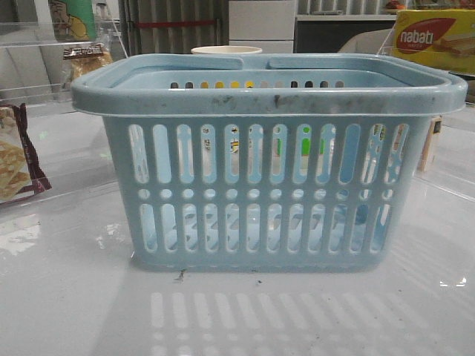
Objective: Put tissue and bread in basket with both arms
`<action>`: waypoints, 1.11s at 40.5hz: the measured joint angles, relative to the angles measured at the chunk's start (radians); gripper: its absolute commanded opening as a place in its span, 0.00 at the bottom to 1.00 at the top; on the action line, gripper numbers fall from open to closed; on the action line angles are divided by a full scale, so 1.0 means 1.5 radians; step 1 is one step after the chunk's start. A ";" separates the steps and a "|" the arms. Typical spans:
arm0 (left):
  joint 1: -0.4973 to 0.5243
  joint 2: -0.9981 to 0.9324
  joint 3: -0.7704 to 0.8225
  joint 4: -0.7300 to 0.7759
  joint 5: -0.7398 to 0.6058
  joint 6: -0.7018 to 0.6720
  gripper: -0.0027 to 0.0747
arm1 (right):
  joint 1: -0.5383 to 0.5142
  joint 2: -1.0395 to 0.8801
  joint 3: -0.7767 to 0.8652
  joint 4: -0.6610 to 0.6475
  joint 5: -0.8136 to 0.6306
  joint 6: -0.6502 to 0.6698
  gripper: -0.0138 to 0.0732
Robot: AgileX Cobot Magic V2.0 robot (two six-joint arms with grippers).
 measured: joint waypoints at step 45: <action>0.000 0.000 -0.012 -0.008 -0.046 0.000 0.15 | 0.000 0.000 -0.014 0.000 -0.019 0.000 0.22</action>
